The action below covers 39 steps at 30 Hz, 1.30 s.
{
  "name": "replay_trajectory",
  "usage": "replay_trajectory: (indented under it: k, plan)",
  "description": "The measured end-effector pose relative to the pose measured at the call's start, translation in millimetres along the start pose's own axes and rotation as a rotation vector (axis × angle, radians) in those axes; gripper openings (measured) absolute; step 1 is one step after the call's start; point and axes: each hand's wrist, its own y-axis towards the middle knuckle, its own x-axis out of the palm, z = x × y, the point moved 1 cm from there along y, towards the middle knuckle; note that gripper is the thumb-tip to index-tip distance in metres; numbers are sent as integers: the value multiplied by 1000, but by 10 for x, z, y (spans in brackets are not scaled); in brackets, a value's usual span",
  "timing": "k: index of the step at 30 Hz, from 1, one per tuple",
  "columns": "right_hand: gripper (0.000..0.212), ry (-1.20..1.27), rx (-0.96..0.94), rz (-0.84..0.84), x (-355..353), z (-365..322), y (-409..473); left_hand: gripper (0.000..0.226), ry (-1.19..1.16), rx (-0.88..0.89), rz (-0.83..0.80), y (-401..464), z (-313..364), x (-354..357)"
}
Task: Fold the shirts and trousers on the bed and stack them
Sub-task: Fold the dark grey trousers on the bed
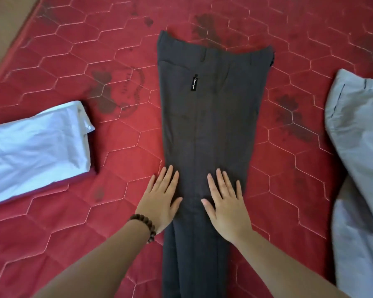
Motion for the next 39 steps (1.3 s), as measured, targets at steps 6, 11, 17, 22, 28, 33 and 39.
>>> replay_trajectory:
  k: [6,11,17,22,28,33,39]
  plan:
    - [64,1,51,-12,290,-322,-879,66,41,3,10,-819,287,507]
    - [68,55,103,-12,434,-521,-1351,68,45,34,-9,-1234,349,689]
    - [114,343,450,-46,369,-912,-2148,78,-17,73,-94,-1960,383,743]
    - [46,373,555,55,521,-1101,-2641,73,-32,53,-207,-2303,516,840]
    - [27,720,778,419,-61,-870,-2632,76,58,8,-257,-2331,633,824]
    - [31,508,629,629,-886,-53,-2305,74,76,-5,-275,-2314,653,780]
    - [42,55,516,688,-2085,901,-1752,69,86,-43,-258,-2292,704,758]
